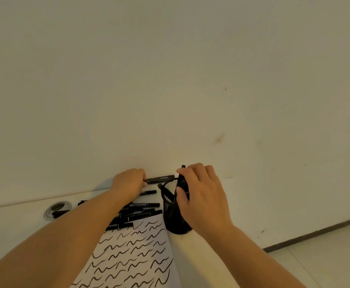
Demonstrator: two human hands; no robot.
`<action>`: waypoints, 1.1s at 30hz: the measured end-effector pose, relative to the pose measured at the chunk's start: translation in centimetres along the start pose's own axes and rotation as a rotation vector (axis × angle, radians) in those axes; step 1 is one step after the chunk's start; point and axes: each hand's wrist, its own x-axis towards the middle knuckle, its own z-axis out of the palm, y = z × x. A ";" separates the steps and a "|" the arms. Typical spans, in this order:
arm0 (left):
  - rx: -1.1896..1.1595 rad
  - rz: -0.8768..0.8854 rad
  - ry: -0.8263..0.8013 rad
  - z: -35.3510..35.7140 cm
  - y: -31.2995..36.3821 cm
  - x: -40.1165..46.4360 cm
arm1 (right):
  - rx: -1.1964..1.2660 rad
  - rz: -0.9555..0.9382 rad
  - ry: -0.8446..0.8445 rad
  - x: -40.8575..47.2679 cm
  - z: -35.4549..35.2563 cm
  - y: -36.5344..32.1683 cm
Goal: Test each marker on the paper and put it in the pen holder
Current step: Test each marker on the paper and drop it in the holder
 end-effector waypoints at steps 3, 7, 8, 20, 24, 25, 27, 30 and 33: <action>-0.063 0.029 0.152 -1.8 -0.5 -2.2 | -0.003 -0.079 0.086 -0.6 -0.9 -1.4; -0.189 0.078 0.407 -4.0 -1.1 -6.5 | 0.217 0.035 -0.020 -1.7 -1.3 -4.1; -0.249 0.108 0.441 -4.4 -1.1 -8.1 | 0.302 0.126 -0.096 -2.1 -1.2 -4.8; -0.448 0.413 0.387 -3.4 -1.4 -25.6 | 1.343 0.718 -0.274 -8.1 -2.1 -10.5; -0.372 0.378 0.484 -3.0 -2.1 -27.6 | 1.478 0.911 -0.276 -9.6 -2.4 -10.9; -0.300 0.390 0.513 -3.0 -2.1 -27.9 | 1.498 0.924 -0.319 -9.8 -2.5 -10.9; -0.127 0.436 0.564 -3.2 -2.1 -28.3 | 1.495 0.921 -0.436 -10.2 -2.6 -11.1; 0.025 0.488 0.604 -3.0 -1.6 -28.8 | 1.454 0.893 -0.493 -10.3 -2.6 -11.0; 0.062 0.482 0.586 -2.5 -1.2 -29.4 | 1.435 0.900 -0.441 -10.3 -2.9 -10.2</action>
